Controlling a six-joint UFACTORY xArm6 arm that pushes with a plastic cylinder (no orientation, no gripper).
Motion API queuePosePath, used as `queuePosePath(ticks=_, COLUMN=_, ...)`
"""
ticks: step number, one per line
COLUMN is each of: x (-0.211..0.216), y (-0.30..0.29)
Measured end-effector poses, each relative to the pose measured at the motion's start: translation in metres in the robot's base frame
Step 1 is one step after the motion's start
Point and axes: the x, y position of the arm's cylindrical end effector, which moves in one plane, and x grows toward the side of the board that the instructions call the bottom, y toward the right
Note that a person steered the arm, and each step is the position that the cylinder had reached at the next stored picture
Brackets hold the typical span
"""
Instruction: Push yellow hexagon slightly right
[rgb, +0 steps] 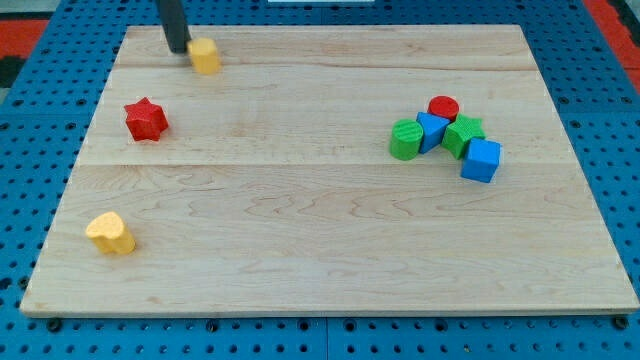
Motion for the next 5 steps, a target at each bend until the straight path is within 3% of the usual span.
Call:
queuePosePath(ticks=1, x=0.045, y=0.087)
queuePosePath(ticks=2, x=0.036, y=0.009)
queuePosePath(ticks=3, x=0.014, y=0.069)
queuePosePath(ticks=4, x=0.038, y=0.181)
queuePosePath(ticks=5, x=0.044, y=0.141)
